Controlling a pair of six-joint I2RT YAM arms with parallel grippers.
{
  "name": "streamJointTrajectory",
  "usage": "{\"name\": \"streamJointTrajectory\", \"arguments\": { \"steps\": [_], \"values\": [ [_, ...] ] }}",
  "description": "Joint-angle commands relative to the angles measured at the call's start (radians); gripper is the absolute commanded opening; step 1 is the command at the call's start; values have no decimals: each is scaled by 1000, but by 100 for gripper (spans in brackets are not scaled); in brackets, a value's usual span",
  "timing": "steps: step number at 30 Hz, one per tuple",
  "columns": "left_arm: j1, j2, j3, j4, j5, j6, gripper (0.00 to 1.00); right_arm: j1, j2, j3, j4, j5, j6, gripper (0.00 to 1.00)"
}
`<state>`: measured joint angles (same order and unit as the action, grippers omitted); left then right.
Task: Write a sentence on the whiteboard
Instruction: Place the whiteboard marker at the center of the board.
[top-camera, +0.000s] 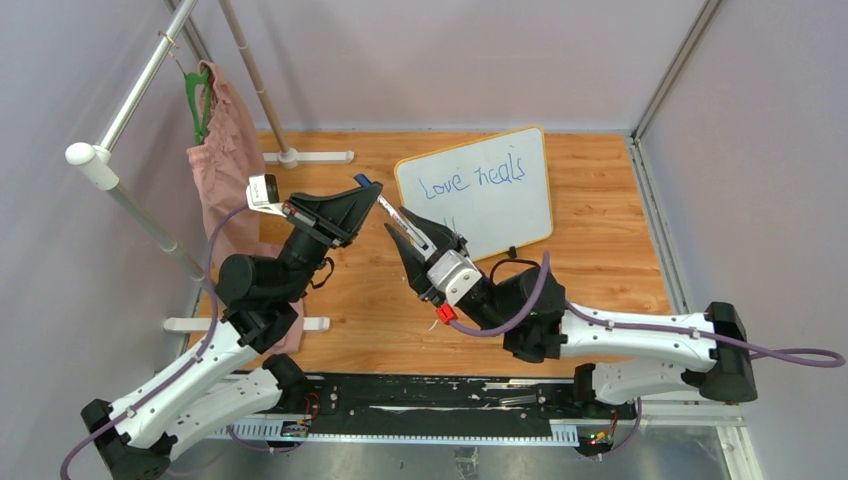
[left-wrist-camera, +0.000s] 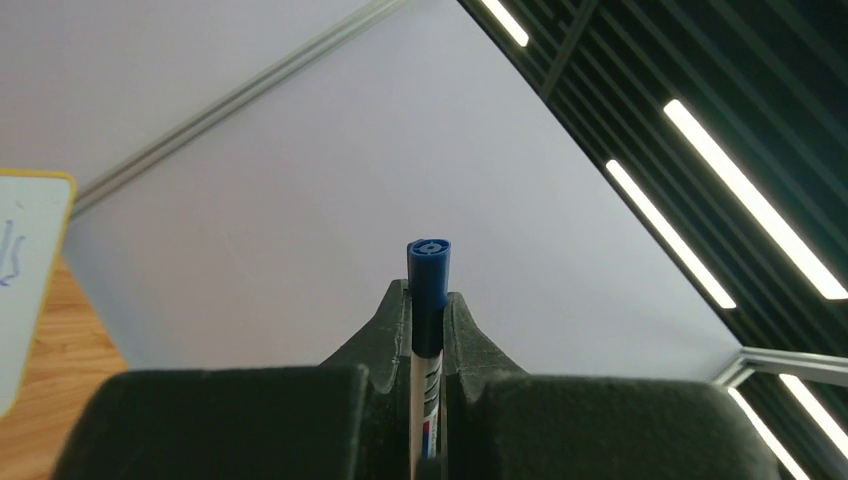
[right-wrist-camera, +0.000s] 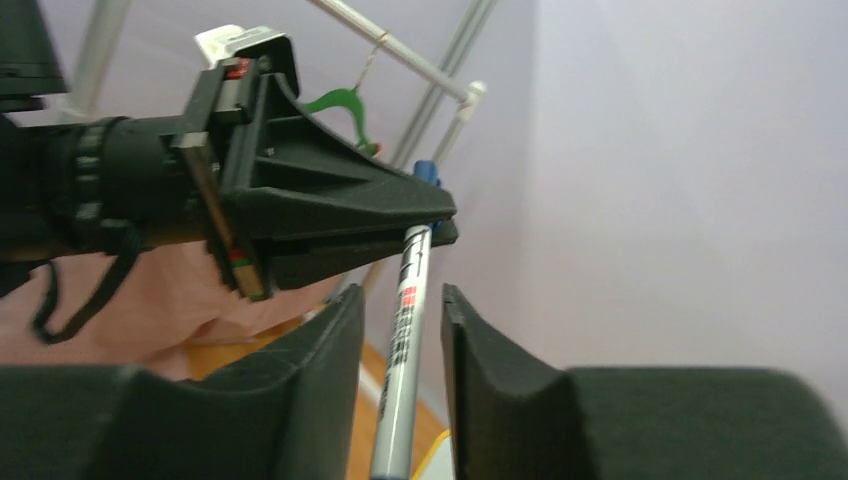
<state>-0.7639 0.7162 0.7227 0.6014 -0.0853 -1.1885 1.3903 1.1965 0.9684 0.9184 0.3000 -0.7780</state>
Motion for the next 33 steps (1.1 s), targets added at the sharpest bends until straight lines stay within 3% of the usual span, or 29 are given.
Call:
{"name": "streamJointTrajectory", "arguments": {
  "steps": [1, 9, 13, 19, 23, 26, 33],
  "values": [
    [-2, -45, 37, -82, -50, 99, 0, 33, -120, 24, -266, 22, 143, 43],
    [-2, -97, 70, -206, -45, 267, 0, 32, -292, 122, -762, 28, 486, 59],
    [-2, -82, 140, -361, 108, 430, 0, 28, -297, 258, -1021, -20, 597, 58],
    [-2, -83, 157, -381, 352, 571, 0, -72, -254, 340, -1191, -254, 780, 58],
    [-2, -74, 150, -384, 469, 597, 0, -190, -227, 323, -1152, -468, 944, 58],
    [-2, -88, 114, -389, 470, 601, 0, -256, -227, 274, -1069, -572, 1031, 58],
    [-2, -125, 40, -390, 463, 591, 0, -263, -210, 167, -930, -578, 1134, 58]
  ]
}}
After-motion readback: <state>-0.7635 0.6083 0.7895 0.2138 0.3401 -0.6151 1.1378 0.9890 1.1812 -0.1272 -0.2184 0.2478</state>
